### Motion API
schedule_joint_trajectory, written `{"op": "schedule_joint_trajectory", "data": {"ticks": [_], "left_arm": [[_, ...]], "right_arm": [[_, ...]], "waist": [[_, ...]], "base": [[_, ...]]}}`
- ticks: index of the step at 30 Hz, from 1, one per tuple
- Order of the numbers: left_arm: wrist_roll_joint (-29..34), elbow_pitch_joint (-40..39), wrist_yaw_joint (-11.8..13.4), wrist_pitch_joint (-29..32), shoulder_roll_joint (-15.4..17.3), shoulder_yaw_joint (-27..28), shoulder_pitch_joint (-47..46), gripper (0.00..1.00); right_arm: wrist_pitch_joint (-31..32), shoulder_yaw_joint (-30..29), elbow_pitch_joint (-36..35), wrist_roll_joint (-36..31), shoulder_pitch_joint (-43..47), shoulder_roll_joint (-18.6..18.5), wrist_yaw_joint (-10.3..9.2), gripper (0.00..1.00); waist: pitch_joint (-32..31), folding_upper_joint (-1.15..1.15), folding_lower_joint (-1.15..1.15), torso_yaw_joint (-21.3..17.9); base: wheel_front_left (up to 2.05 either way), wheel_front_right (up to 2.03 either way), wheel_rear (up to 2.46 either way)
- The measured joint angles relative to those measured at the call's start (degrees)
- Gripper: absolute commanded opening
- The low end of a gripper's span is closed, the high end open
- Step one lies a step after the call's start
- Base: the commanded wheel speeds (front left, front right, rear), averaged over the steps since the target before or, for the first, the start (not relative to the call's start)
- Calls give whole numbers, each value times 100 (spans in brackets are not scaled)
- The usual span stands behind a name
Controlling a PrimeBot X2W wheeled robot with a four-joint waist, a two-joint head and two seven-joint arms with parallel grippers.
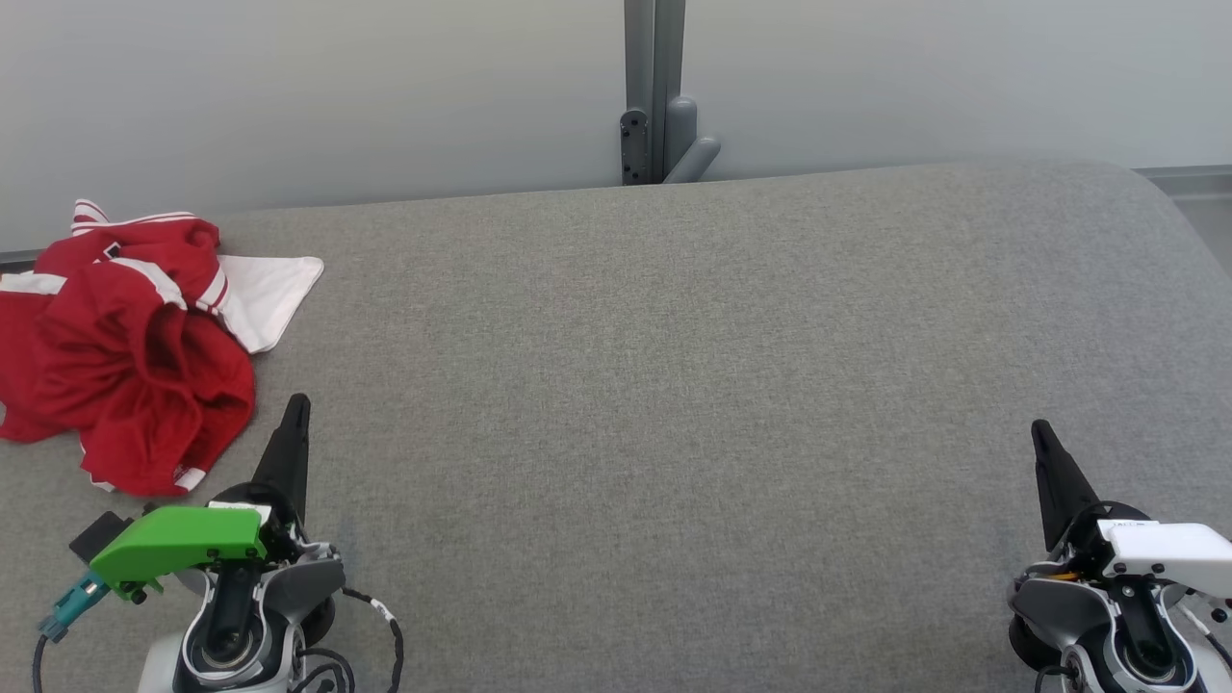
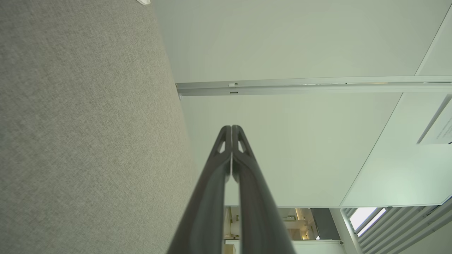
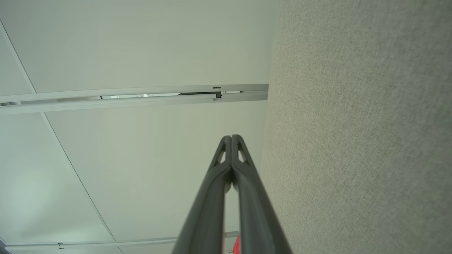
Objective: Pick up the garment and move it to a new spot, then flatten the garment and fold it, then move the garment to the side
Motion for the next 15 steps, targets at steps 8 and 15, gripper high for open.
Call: {"op": "schedule_joint_trajectory", "data": {"ticks": [8,15], "left_arm": [[-1,0,-1,0,0,0,0,0],[0,0,0,0,0,0,0,0]], "right_arm": [[0,0,0,0,0,0,0,0],[0,0,0,0,0,0,0,0]], "waist": [[0,0,0,0],[0,0,0,0]], "base": [[0,0,0],[0,0,0]]}}
